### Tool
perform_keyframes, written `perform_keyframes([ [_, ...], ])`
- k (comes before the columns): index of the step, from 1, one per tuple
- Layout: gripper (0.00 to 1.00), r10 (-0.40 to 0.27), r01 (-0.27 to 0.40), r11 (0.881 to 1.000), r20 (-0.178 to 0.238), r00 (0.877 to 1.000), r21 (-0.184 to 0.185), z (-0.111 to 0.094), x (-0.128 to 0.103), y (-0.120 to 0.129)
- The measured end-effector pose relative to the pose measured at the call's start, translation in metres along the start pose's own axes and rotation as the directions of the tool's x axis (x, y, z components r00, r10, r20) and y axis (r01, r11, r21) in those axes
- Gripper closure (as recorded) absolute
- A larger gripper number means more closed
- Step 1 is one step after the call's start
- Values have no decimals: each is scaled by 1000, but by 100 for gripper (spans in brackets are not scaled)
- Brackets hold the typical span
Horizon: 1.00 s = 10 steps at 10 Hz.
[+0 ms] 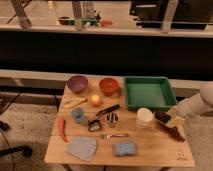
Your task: Place eraser in tray
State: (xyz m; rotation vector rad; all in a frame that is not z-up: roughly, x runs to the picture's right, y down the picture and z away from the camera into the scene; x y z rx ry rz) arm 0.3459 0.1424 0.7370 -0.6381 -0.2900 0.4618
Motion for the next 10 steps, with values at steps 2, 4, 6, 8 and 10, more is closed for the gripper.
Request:
perform_keyframes([
  [2,100,-3,3,1000,0,1000,2,-2,-1,-2],
  [4,100,-3,3,1000,-1,1000,1,-2,-1,-2],
  [6,100,-2,2,1000,-1,1000,1,-2,0,-2],
  [8,100,-1,1,1000,-1,1000,1,-2,0,-2],
  [10,100,-5,5,1000,0,1000,3,-3,-1,-2],
])
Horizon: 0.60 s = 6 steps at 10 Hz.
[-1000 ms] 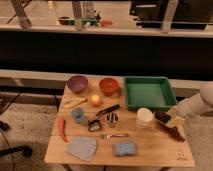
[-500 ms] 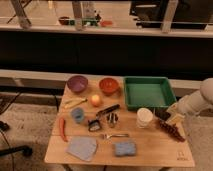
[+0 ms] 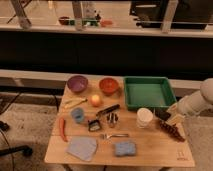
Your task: Place eraser in tray
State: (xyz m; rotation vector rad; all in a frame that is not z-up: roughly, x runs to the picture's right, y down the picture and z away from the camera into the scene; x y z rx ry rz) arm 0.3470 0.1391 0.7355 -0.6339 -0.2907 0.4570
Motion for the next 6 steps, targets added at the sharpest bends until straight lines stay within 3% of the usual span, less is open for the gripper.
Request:
perform_keyframes([
  [6,100,-70,70,997,1,998,24,12,-42,-50],
])
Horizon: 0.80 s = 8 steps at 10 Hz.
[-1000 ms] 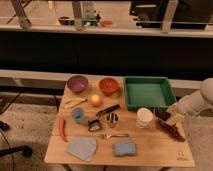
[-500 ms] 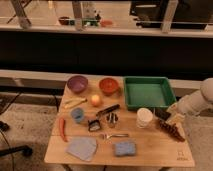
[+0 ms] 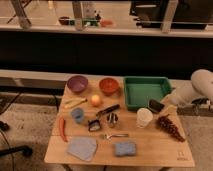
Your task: Place eraser in tray
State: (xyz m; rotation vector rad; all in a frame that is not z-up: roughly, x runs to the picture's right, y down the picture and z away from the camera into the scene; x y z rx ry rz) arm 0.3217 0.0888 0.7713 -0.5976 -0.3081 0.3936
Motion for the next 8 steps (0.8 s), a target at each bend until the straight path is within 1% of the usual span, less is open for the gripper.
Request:
perform_keyframes([
  [1,100,-12,12,1000,-1,1000,2,2,-5,-9],
  [2,100,-33,33,999,-4,999,15,2,-13,-31],
  [5,100,-49,49,998,-3,999,39,-2,-16,-73],
  [6,100,-52,51,997,5,999,50,-1,-16,-88],
  [7,100,-59,58,997,16,998,51,6,-16,-97],
  [8,100,-63,62,997,26,998,48,16,-12,-101],
])
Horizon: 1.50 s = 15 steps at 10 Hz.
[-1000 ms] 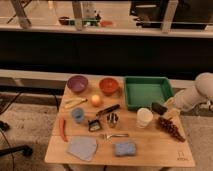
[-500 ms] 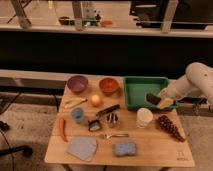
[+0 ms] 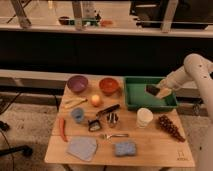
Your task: Place eraser in tray
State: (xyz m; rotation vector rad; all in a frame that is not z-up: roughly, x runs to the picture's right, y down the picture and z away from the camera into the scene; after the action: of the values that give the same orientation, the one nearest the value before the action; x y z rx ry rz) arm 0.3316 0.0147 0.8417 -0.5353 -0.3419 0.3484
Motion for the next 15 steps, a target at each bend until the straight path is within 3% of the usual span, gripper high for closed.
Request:
perform_keyframes([
  [4,100,-25,25,1000,27,999,8,36,12,-11],
  [10,100,-122,121,991,14,992,48,54,4,-31],
  [15,100,-75,74,994,0,997,77,62,37,-55],
])
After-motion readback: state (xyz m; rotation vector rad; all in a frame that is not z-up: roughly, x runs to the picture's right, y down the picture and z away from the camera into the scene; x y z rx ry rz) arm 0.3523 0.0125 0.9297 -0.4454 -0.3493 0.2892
